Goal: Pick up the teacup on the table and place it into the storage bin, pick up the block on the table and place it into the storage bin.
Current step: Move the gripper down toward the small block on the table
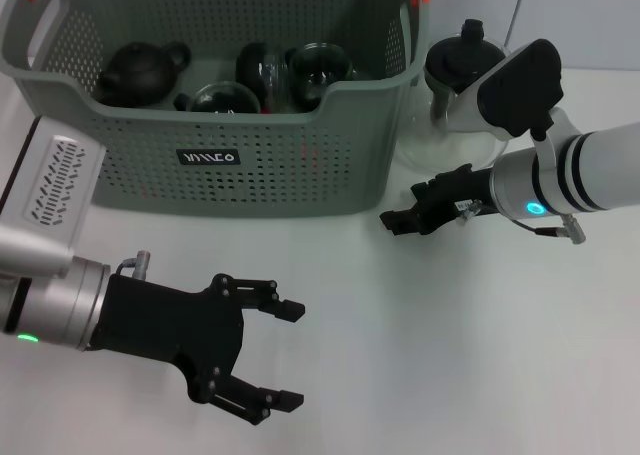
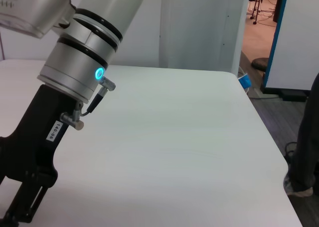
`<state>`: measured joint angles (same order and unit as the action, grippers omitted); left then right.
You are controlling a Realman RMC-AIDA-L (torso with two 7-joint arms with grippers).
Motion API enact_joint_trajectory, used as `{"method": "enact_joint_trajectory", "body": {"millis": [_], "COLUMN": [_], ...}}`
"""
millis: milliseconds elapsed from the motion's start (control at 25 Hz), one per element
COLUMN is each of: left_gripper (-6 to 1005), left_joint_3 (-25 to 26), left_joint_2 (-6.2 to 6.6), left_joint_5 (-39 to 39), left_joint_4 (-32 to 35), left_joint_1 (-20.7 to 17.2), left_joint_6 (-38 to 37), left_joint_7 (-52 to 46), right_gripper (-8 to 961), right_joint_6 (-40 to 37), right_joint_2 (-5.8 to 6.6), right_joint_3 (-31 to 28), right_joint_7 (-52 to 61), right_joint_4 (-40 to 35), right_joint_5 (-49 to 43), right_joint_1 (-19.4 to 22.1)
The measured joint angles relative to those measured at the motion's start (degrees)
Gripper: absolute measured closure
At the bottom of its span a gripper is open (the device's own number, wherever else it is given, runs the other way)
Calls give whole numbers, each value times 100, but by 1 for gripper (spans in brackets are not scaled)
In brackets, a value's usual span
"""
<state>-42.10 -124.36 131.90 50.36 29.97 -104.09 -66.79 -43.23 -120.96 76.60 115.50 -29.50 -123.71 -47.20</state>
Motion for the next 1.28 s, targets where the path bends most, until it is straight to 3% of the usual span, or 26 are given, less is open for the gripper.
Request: {"method": "enact_joint_trajectory", "body": {"millis": [560, 1280], "left_gripper": [78, 78], "left_joint_3": [-9, -9], "left_joint_2": [0, 0], "left_joint_5": [2, -7], "left_joint_4": [-9, -81], "left_joint_1": [0, 18], "left_joint_6": [30, 32], "left_joint_7": [76, 79], "right_gripper": [276, 303], "right_joint_6": [186, 202], "right_joint_2": [-10, 20], "right_joint_3": [416, 434], "right_joint_7": [11, 14], "right_joint_4": [8, 17], "right_joint_5": [317, 357], "right_joint_1": [-1, 32]}}
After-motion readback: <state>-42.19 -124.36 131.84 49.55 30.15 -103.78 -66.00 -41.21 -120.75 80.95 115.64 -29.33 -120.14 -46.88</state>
